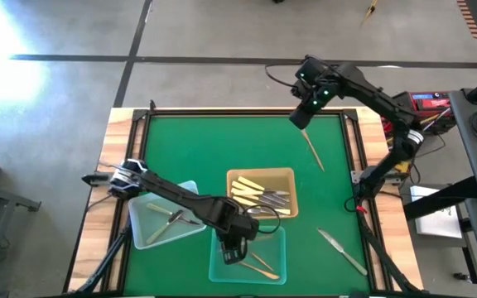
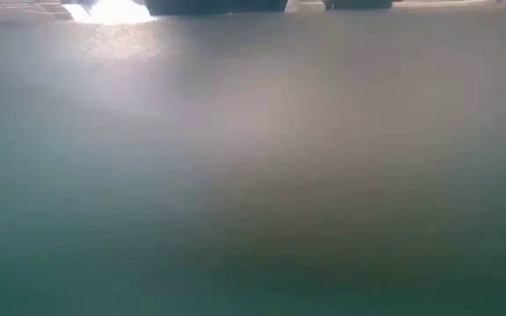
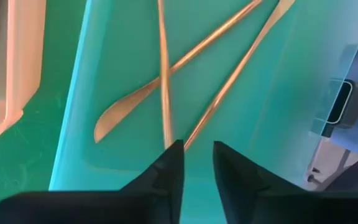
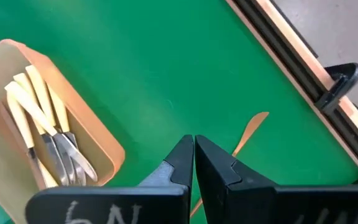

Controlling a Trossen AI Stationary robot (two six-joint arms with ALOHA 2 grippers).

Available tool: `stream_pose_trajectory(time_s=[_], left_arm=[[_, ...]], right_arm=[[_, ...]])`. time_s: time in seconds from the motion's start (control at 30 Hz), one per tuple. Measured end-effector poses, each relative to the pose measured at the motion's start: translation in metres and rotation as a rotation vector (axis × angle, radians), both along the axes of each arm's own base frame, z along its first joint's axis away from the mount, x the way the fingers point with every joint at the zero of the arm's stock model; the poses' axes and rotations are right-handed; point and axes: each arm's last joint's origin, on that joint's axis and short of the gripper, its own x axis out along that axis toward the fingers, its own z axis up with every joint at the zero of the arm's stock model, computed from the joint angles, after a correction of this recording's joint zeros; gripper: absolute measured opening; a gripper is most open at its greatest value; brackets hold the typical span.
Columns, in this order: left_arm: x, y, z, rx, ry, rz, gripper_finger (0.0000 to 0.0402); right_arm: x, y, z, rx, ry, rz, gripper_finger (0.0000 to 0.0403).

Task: Sort silverware by color (type)
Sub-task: Put the gold table knife into the blue bin

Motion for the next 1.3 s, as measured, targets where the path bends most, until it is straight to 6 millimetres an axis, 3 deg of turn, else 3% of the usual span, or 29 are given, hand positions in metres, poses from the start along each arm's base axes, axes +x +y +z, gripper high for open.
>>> stream_pose_trajectory(time_s=[0.27, 0.4, 0.5, 0.6, 0.7, 0.83, 1.07, 1.17, 1.3], left_arm=[[-0.006, 0.0, 0.009, 0.05, 0.003, -0.026, 0.0128], [-0.014, 0.005, 0.033, 0.163, -0.001, -0.035, 0.013], [-0.017, 0.009, 0.049, 0.255, -0.011, -0.021, 0.0129], [-0.02, 0.014, 0.071, 0.348, -0.049, -0.002, 0.0125], [-0.025, 0.021, 0.091, 0.476, -0.082, 0.032, 0.0123], [-0.035, 0.037, 0.111, 0.65, -0.069, 0.115, 0.0122], [-0.059, 0.066, 0.133, 0.709, -0.122, 0.269, 0.0122], [-0.074, 0.082, 0.136, 0.719, -0.119, 0.338, 0.0122], [-0.098, 0.1, 0.142, 0.715, -0.168, 0.439, 0.0122]], right_arm=[[0.022, -0.019, -0.032, 0.07, 0.081, -0.001, 0.0009], [0.034, -0.029, -0.054, 0.111, 0.13, 0.0, 0.0009], [0.049, -0.043, -0.071, 0.03, 0.112, 0.148, 0.0009], [0.051, -0.043, -0.083, 0.144, 0.163, 0.08, 0.0009], [0.051, -0.04, -0.074, 0.197, 0.052, 0.131, 0.0009], [0.043, -0.029, -0.043, 0.149, -0.112, 0.195, 0.0009], [0.006, 0.005, 0.019, -0.026, -0.373, 0.216, 0.0009], [-0.013, 0.022, 0.027, -0.063, -0.43, 0.2, 0.0009], [-0.037, 0.042, 0.018, -0.061, -0.478, 0.139, 0.0009]])
